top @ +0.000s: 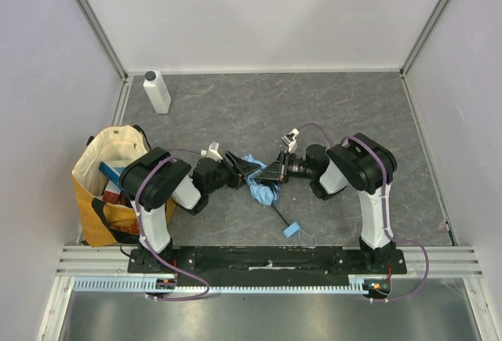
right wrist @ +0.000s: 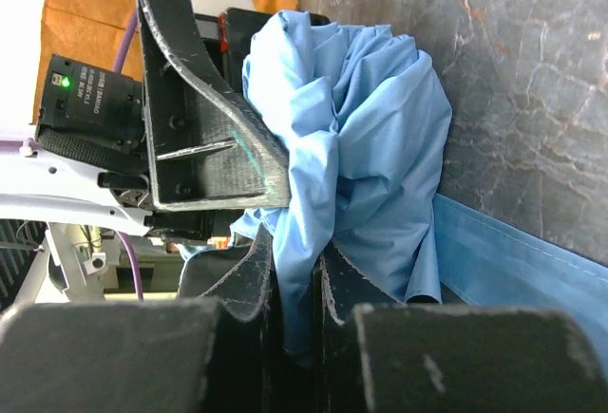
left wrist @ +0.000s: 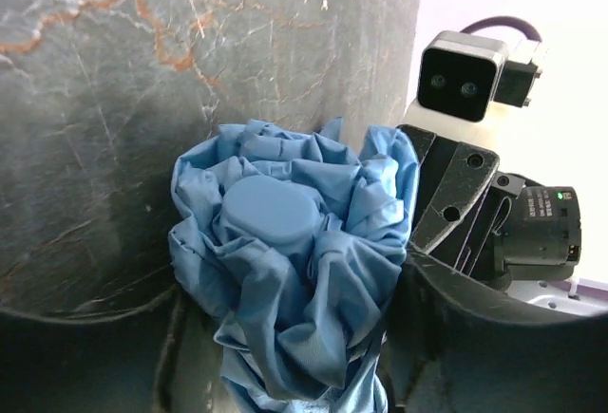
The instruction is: Put away the umbrella
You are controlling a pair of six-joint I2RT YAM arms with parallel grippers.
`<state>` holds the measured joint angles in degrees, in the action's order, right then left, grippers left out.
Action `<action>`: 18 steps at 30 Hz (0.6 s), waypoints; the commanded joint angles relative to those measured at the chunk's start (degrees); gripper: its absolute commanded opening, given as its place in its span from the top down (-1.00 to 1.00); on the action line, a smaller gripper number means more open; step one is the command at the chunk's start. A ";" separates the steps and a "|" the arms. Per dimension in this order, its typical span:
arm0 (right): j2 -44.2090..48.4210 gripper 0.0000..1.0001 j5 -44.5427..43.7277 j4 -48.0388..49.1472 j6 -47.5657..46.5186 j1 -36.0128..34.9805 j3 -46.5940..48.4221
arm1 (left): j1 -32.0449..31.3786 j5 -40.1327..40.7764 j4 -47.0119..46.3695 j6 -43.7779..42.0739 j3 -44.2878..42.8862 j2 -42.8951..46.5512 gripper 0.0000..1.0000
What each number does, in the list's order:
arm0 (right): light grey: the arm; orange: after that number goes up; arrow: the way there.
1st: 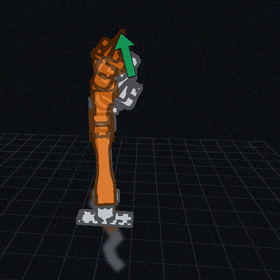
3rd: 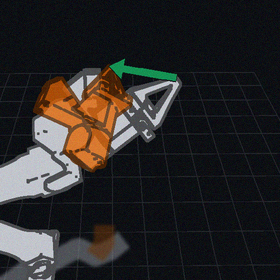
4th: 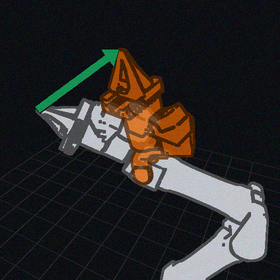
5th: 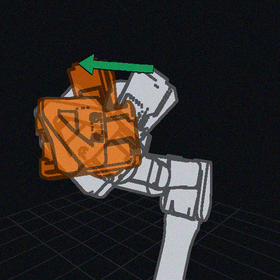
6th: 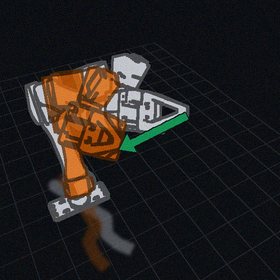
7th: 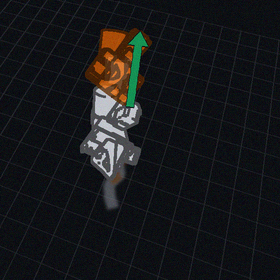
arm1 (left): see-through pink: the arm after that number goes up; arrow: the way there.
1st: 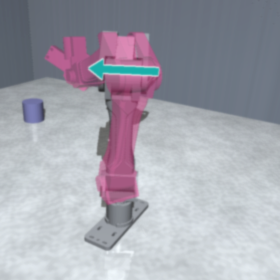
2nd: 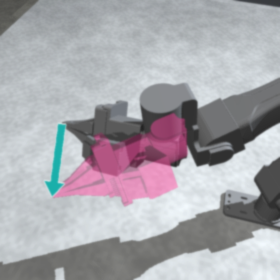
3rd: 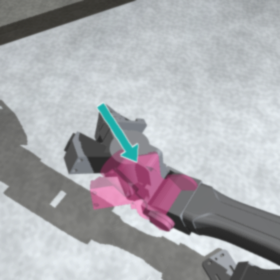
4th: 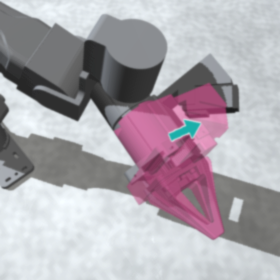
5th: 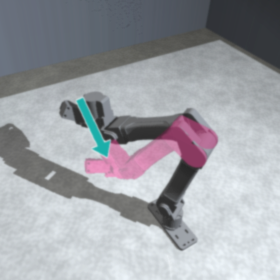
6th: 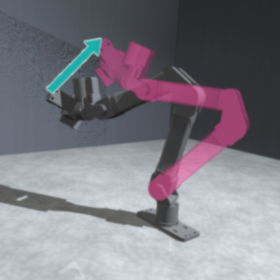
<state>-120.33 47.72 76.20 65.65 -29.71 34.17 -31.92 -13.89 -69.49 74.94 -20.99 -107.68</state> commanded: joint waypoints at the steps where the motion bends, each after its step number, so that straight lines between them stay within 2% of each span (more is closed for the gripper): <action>1: 0.72 1.00 14.32 23.11 4.05 -3.42 -0.07 | 0.46 3.87 2.17 -2.60 -0.10 -1.31 -0.04; 2: 0.19 1.00 14.41 23.03 3.96 -3.51 0.02 | 0.54 4.65 2.43 -3.12 0.07 -0.70 0.19; 5: -0.78 1.00 14.33 23.02 3.79 -3.42 0.19 | 0.46 6.24 3.22 -4.18 1.13 1.06 0.55; 8: -1.13 0.99 13.80 21.98 3.09 -3.33 0.54 | 0.28 7.03 3.40 -4.54 1.92 2.12 0.79; 10: 0.09 0.83 12.92 15.60 -0.67 -3.42 0.46 | 0.19 7.30 3.57 -4.71 2.27 2.47 0.95; 12: 3.77 0.56 9.69 0.87 -9.87 -3.33 0.28 | 0.19 7.47 3.31 -4.89 2.80 2.82 0.96; 14: 9.64 0.37 3.99 -22.91 -24.44 -3.24 1.68 | 0.11 8.00 3.31 -4.98 3.41 3.09 0.96; 15: 13.16 0.21 -1.44 -37.04 -32.69 -3.24 3.43 | 0.11 8.18 3.31 -5.06 3.59 3.26 0.96; 16: 16.59 -0.01 -6.11 -46.75 -38.34 -3.33 4.75 | 0.02 8.35 3.57 -4.98 3.85 3.44 0.97; 18: 21.08 -0.25 -11.49 -56.73 -43.65 -3.33 6.51 | 0.02 8.70 4.62 -4.80 3.86 3.70 0.96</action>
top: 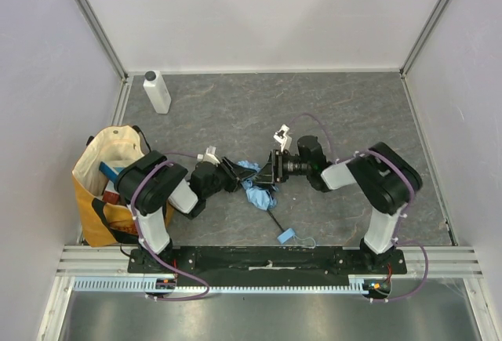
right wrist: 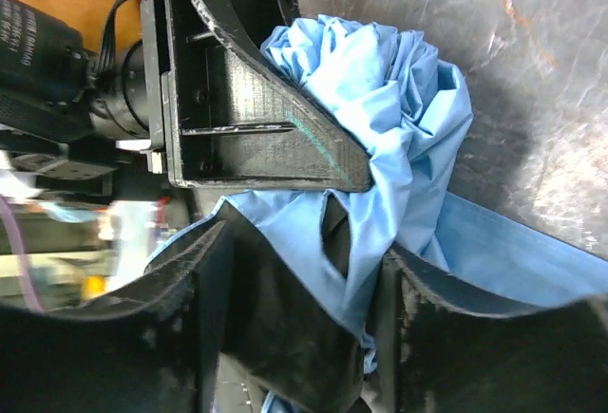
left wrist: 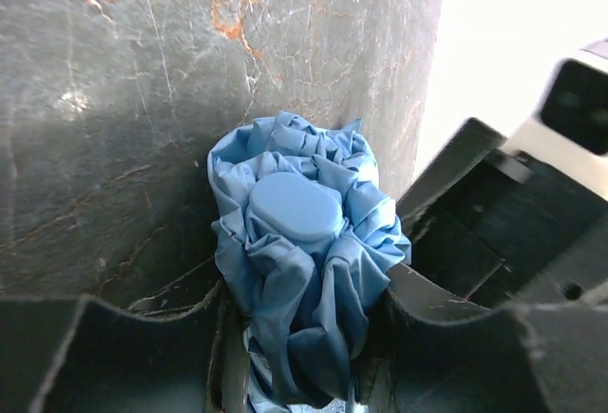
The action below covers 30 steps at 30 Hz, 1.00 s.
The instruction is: Put away the umbrella
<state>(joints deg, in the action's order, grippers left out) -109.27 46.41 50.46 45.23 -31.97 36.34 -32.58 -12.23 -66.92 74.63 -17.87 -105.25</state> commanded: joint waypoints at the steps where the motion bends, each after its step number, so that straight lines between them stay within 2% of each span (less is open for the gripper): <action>1: 11.52 -0.36 -13.86 -35.47 -26.04 -1.26 5.66 | 0.76 7.13 3.10 -4.15 0.47 1.36 0.96; 4: 16.09 -0.52 -19.67 -44.29 -30.72 -2.66 7.43 | 0.67 7.22 5.82 -3.62 -0.24 1.80 0.97; 9: 23.22 -0.79 -28.20 -48.60 -34.94 -10.55 9.71 | 0.67 7.74 11.80 -3.26 -1.47 3.38 0.96; 12: 24.11 -0.82 -33.82 -49.66 -36.62 -16.70 12.08 | 0.67 7.92 14.00 -3.35 -1.99 4.00 0.96; 16: 23.06 -0.91 -41.91 -49.05 -37.23 -21.20 14.11 | 0.50 7.48 14.44 -3.09 -2.17 3.92 0.96; 17: 20.79 -0.95 -49.76 -50.09 -37.32 -23.04 15.77 | 0.32 7.40 14.53 -3.09 -2.17 3.91 0.97; 23: 16.90 -0.69 -64.33 -53.09 -34.69 -24.02 20.61 | 0.06 7.39 14.53 -2.82 -1.82 4.09 0.96; 26: 15.50 -0.44 -66.27 -54.06 -33.64 -23.93 21.41 | 0.06 7.48 14.36 -2.74 -1.56 4.35 0.96; 30: 16.37 -0.25 -68.30 -53.79 -32.40 -23.32 18.87 | 0.06 7.22 14.27 -2.91 -1.47 4.62 0.97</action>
<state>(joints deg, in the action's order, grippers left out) -93.14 -15.70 -2.76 10.96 -55.96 55.55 -32.49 -8.82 -57.25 74.70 -19.92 -101.03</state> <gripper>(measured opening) 0.673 0.444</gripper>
